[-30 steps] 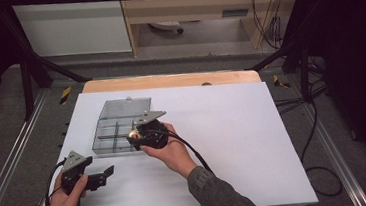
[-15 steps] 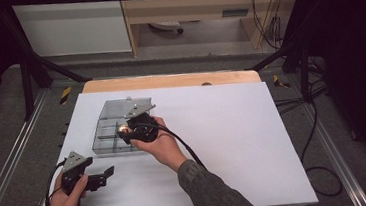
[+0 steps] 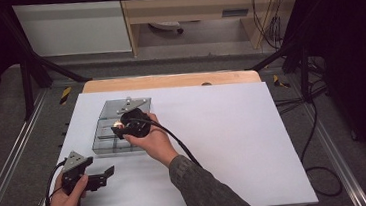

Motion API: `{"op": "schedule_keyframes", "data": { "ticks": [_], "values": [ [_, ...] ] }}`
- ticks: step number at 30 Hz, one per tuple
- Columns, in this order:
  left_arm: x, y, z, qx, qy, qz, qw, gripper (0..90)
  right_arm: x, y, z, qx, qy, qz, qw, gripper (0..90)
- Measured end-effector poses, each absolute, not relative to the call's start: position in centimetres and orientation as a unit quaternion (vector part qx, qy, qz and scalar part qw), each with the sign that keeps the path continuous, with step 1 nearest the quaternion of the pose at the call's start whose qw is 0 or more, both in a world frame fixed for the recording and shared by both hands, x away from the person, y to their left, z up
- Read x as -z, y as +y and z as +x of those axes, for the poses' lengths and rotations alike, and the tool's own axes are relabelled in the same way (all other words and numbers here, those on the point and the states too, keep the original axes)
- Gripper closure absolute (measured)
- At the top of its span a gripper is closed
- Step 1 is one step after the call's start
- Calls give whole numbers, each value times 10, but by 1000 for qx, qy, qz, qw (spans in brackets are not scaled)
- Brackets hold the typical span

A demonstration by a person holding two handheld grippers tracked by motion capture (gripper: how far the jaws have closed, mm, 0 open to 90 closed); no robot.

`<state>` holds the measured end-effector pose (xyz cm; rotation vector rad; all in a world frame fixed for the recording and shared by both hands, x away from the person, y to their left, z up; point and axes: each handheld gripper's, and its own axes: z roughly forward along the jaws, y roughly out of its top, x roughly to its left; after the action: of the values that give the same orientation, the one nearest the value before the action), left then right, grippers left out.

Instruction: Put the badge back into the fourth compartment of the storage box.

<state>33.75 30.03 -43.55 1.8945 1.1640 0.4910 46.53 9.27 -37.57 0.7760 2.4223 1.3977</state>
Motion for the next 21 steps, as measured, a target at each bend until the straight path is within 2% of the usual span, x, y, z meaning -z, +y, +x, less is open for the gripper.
{"op": "schedule_keyframes", "data": {
  "ticks": [21],
  "values": [
    [435,302,337,-198,463,756,419,84,379,118,475,-477,830,269,109,477]
  ]
}}
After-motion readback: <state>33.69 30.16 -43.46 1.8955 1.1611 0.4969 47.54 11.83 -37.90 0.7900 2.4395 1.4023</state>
